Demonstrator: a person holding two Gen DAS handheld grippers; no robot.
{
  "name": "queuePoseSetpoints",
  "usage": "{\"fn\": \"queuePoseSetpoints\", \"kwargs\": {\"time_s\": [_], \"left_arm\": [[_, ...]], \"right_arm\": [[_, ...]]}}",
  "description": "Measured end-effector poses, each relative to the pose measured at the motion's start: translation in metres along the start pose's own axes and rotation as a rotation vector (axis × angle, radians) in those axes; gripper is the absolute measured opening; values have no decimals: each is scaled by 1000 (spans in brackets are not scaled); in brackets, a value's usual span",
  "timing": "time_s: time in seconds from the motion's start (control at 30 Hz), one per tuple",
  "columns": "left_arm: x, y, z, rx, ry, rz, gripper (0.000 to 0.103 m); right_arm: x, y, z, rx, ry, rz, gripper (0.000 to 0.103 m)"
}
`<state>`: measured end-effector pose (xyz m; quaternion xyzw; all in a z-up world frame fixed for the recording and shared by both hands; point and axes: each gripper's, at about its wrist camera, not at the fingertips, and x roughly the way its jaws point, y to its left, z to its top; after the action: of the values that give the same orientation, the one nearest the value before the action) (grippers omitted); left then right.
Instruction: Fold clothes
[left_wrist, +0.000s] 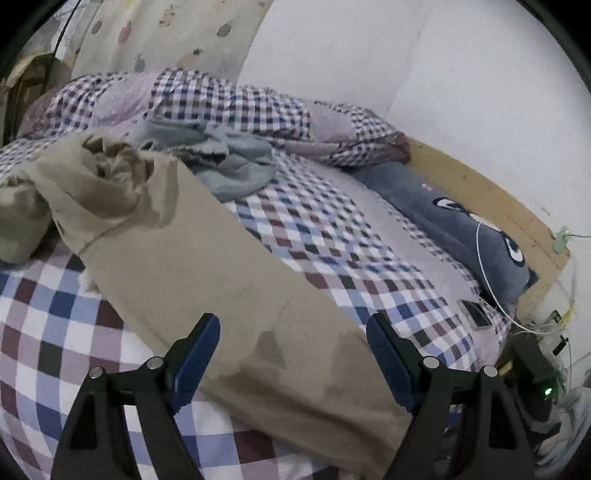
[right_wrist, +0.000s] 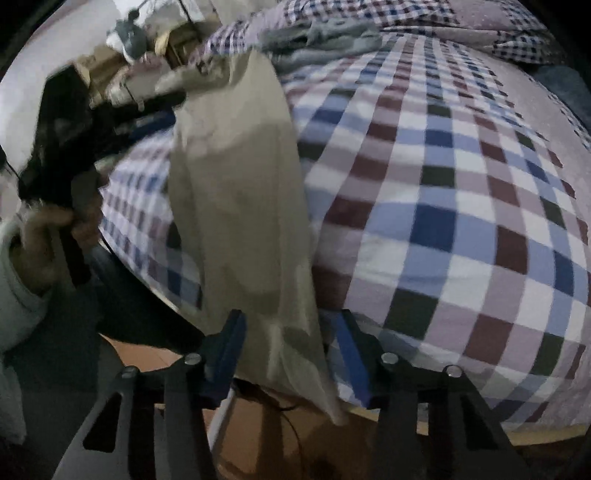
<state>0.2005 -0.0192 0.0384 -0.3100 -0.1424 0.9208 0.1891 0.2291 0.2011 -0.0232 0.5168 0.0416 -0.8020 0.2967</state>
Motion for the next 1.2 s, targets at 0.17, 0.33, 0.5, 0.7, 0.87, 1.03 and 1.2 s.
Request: {"fn": "queuePoseSetpoints", "kwargs": {"time_s": [0.17,0.33,0.5,0.7,0.87,1.03,1.2], "left_arm": [[-7,29,6,-129,-41,-8,85],[-23,73,12,-323,-113,-18,85],[-44,103,16,-454,-189,-33,85],[-56,109,19,-442,-226,-27,85],[-63,104,23,-394,-244,-27,85],[-71,94,25,-344,-266,-47,85],[-80,81,31,-265,-296,-66,85]], "right_arm": [[20,12,-2,-31,52,-99,13],[21,34,1,-100,72,-224,2],[-17,24,24,-126,37,-377,1],[-81,-18,77,-166,-8,-565,1],[-115,-46,129,-231,-8,-720,1],[-141,-78,180,-266,2,-832,0],[-158,-121,222,-270,35,-940,0]]}}
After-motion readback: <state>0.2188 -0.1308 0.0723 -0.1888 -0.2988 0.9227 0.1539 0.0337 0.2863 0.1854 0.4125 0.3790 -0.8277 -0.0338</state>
